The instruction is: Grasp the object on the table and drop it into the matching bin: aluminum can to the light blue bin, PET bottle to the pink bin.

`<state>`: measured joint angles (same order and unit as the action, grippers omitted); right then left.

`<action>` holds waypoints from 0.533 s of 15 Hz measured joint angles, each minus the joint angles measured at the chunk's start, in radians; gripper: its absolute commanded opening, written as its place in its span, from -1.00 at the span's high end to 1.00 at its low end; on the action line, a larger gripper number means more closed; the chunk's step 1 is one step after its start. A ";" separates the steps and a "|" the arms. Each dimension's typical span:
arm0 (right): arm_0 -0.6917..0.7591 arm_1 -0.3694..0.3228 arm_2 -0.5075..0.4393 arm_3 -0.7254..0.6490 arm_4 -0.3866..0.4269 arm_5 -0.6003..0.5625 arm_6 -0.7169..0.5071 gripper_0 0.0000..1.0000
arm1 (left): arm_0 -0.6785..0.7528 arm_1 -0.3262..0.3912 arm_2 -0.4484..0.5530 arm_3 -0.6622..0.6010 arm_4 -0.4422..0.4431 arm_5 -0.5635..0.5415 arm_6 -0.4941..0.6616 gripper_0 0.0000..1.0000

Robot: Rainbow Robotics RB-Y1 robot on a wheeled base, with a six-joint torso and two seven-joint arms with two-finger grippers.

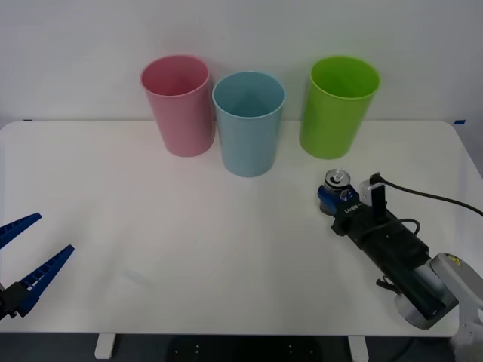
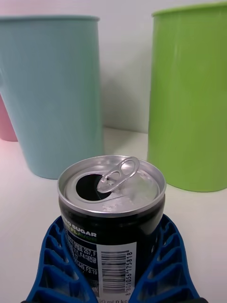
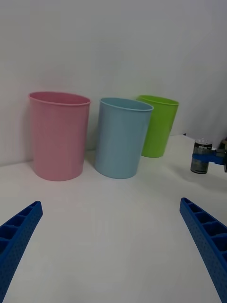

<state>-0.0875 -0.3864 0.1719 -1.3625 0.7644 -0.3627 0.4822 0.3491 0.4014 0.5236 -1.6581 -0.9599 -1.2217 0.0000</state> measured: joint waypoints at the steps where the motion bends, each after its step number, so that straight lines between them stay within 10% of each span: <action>1: 0.030 -0.018 0.000 -0.046 -0.003 0.002 -0.033 1.00 | 0.000 0.000 0.000 0.000 0.000 0.000 0.000 -1.00; 8: 0.102 -0.111 0.000 -0.270 0.022 -0.033 -0.257 1.00 | 0.000 0.000 0.000 0.000 0.000 0.000 0.000 -1.00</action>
<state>0.0140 -0.4976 0.1719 -1.6321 0.7862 -0.3961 0.2250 0.3491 0.4014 0.5236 -1.6581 -0.9599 -1.2217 0.0000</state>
